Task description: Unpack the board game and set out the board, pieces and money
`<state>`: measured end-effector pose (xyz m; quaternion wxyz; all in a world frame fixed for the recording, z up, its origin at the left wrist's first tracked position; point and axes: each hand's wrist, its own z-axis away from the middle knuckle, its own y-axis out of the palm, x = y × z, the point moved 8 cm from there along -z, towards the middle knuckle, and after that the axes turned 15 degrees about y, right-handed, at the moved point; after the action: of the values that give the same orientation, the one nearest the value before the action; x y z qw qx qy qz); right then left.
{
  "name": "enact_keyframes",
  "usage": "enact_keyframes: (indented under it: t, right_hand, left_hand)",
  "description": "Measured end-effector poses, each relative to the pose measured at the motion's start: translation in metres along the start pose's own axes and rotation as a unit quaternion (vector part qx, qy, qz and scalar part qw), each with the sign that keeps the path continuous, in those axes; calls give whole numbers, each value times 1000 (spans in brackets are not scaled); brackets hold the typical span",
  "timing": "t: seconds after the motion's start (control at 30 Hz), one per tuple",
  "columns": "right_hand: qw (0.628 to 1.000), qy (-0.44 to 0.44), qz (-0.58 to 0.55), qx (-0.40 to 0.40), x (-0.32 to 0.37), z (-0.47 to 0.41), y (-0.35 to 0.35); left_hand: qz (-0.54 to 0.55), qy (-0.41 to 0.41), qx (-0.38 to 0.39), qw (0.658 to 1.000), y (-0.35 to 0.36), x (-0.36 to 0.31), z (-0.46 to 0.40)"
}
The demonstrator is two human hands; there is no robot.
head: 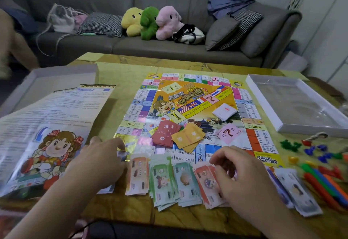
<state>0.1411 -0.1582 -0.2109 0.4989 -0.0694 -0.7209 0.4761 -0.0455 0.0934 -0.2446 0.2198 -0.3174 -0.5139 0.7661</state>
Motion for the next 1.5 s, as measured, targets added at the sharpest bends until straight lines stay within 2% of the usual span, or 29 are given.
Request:
enact_keyframes:
  t: [0.17,0.33,0.43,0.57,0.73,0.8,0.97,1.2,1.33,1.43,1.5]
  right_hand:
    - [1000,9,17,22,-3,-2,4]
    - [998,43,12,33,-5,-4,0]
    - [998,3,27,58,7,4,3]
    - [993,-65,91,31,21,21,9]
    - [996,-4,70,46,-17,27,-3]
    - [996,0,83,32,-27,33,-15]
    - [997,25,4,72,-40,45,-43]
    - [991,52,38,117,-54,48,-50]
    - [979,70,99,164,-64,46,-53]
    - [975,100,132,147,-86,33,-74]
    - [974,147,145,96,-110,19,-95]
  left_hand:
    - [1,37,-60,998,-11,-23,2]
    - [51,180,-122,975,-10,-77,7]
    - [78,249,-118,958,-6,-114,18]
    - [83,328,-79,938,13,-166,33]
    - [39,391,-76,916,31,-208,33]
    - [38,403,-68,912,36,-222,36]
    - [51,440,-66,894,48,-250,43]
    - [22,446,-68,892,61,-263,49]
    - [3,434,-70,898,64,-264,57]
    - [4,429,-51,902,66,-263,63]
    - [7,429,-44,902,65,-262,65]
